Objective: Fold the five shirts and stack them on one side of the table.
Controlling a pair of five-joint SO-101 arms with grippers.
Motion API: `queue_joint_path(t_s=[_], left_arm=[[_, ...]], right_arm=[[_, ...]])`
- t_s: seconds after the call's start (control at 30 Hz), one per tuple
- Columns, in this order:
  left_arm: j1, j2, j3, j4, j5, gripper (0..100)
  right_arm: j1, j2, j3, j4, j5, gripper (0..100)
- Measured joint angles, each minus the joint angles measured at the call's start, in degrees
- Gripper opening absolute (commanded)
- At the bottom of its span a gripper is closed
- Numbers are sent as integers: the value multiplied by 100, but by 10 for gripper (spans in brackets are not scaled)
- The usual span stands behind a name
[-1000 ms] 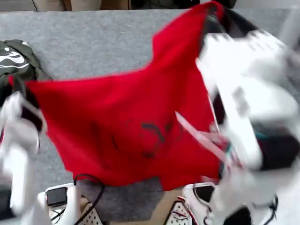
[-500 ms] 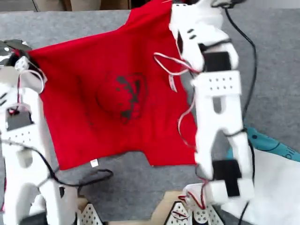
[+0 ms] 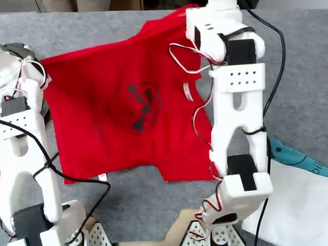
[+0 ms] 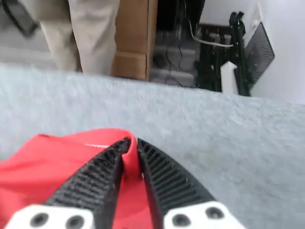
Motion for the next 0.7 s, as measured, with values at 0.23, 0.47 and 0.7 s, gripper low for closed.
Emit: queue_joint_path(t_s=[0.23, 0.47, 0.7], left_arm=[[114, -897, -123, 1881, -800, 18], [686, -2092, 756, 2567, -1371, 18], [747, -3051, 2189, 2585, -1424, 18]], right_arm=[[26, 0, -35, 1697, 1160, 4], [158, 0, -35, 3156, 1574, 4], [264, -721, 1231, 3235, 1785, 4]])
